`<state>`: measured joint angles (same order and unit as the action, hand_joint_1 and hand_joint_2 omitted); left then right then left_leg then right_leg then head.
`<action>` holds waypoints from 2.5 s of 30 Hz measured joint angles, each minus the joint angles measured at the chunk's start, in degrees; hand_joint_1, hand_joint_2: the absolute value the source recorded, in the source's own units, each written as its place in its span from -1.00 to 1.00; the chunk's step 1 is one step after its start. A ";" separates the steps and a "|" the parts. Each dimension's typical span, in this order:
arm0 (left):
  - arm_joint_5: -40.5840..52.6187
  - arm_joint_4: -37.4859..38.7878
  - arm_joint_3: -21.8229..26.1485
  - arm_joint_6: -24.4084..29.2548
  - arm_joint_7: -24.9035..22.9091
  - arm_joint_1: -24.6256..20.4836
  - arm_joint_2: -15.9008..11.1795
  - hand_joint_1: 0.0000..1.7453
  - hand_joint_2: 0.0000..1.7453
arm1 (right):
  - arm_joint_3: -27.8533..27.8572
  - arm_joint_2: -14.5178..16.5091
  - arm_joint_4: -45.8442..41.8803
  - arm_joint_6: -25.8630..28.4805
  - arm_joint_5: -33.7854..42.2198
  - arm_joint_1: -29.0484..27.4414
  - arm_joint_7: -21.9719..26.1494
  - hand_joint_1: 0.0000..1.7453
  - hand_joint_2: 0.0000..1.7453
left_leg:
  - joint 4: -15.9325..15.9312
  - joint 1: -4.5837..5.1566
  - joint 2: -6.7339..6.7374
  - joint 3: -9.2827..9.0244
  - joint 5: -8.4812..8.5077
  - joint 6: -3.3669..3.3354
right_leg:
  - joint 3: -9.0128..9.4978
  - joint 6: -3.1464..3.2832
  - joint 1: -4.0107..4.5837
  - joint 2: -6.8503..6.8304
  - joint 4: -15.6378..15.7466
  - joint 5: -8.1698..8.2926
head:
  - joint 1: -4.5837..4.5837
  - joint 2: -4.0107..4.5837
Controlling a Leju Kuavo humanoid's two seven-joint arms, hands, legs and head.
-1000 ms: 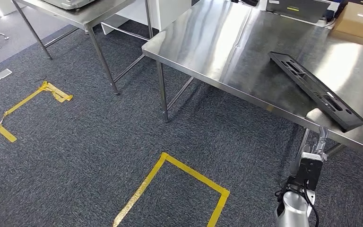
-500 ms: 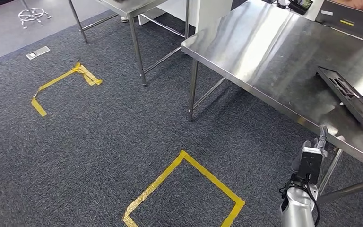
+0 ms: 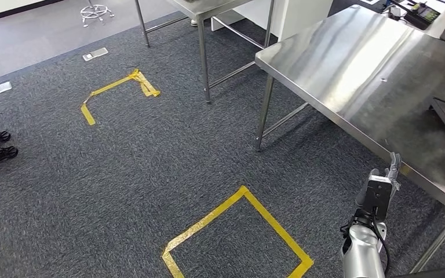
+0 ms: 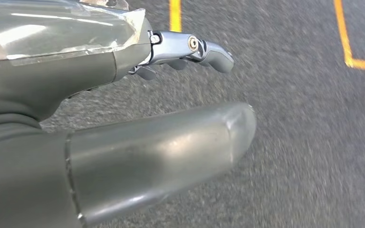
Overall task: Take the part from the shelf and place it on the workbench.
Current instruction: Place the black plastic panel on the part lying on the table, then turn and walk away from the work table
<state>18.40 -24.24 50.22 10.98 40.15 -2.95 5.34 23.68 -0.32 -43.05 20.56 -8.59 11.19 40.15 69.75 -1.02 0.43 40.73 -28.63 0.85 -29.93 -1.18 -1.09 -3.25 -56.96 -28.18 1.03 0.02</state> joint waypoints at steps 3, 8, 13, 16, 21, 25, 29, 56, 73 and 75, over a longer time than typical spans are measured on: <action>-0.73 -0.64 -0.65 0.35 0.00 -0.03 0.12 -1.00 -1.00 | -0.01 -0.32 0.81 0.45 -0.26 1.06 0.00 -1.00 -1.00 | -9.62 0.28 3.86 -5.59 2.82 -0.34 | 0.08 -0.47 0.64 -1.96 -0.16 -0.27 | 0.09 0.00; -1.58 -1.25 -1.19 0.85 0.00 0.52 0.25 -1.00 -1.00 | -0.30 -0.52 1.87 0.74 -0.35 2.15 0.01 -1.00 -1.00 | -11.59 0.88 1.87 -5.86 3.44 -2.37 | -0.49 -1.30 0.73 -2.14 -1.72 -1.71 | 0.39 0.00; -1.89 -1.66 -1.26 0.88 0.00 0.51 0.26 -1.00 -1.00 | -0.44 -0.97 3.03 0.97 -0.33 2.00 0.01 -1.00 -1.00 | -11.73 0.99 -2.04 -5.35 4.11 -3.67 | -7.68 -0.75 0.41 2.98 -16.81 -7.77 | 0.40 0.00; -2.62 -1.67 -1.26 1.02 0.00 0.81 0.32 -1.00 -1.00 | -0.47 -0.98 3.67 1.40 -0.32 2.32 0.01 -1.00 -1.00 | -11.63 0.99 -4.52 -5.29 4.38 -3.38 | -4.27 -2.14 0.15 4.14 -9.34 -3.96 | 0.42 0.00; -4.02 -2.08 -1.26 1.92 0.01 1.35 0.36 -1.00 -1.00 | -0.87 -0.86 5.43 2.24 -0.73 4.36 0.00 -1.00 -1.00 | -11.42 1.17 -7.19 -4.30 5.18 -1.87 | -0.61 -1.51 -0.02 5.58 -1.16 -0.68 | 0.36 0.00; -4.43 -2.36 -1.30 2.27 0.01 1.65 0.51 -1.00 -1.00 | -1.06 -0.84 6.49 3.10 -0.74 5.76 0.01 -1.00 -1.00 | -5.48 1.06 -2.32 -1.39 1.32 -0.82 | -0.64 -0.11 -0.22 3.31 -0.86 -0.11 | 0.21 0.00; -4.55 -2.45 -1.50 2.50 0.01 1.44 0.74 -1.00 -1.00 | -0.98 -1.01 6.88 3.77 -0.48 5.58 0.01 -1.00 -1.00 | 4.73 0.48 -0.73 3.08 -2.43 -0.14 | -0.77 0.32 0.17 0.39 -0.87 -0.21 | 0.17 0.00; -4.57 -2.55 -2.14 2.61 0.04 0.30 0.73 -1.00 -1.00 | -0.98 -1.52 7.03 3.97 -0.47 4.68 0.03 -1.00 -1.00 | -3.72 1.25 -2.69 -0.50 0.45 -0.95 | -0.88 0.33 -0.24 3.09 -0.44 0.32 | 0.23 0.00; -9.69 -12.99 -3.64 -7.35 0.08 1.69 3.01 -1.00 -1.00 | -1.17 1.12 -3.50 -5.36 0.30 -4.29 0.03 -1.00 -1.00 | -11.94 0.78 -2.30 -5.68 4.12 -3.44 | -7.08 -0.60 0.38 2.87 -15.82 -7.74 | 0.90 0.00; -9.47 -15.13 -4.31 -7.22 0.09 1.88 3.59 -1.00 -1.00 | -1.44 2.01 -4.93 -5.66 0.21 -5.65 0.03 -1.00 -1.00 | -11.89 0.86 -4.12 -5.73 4.15 -3.45 | -8.14 -1.23 0.35 3.12 -16.97 -7.25 | 0.90 0.00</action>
<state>8.93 -39.38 45.91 3.75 40.24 -1.07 8.94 22.23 1.68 -47.98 14.91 -8.38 5.54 40.17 57.86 -0.16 -3.69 35.01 -24.48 -2.60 -38.07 -2.41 -0.74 -0.13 -73.92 -35.42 1.93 0.02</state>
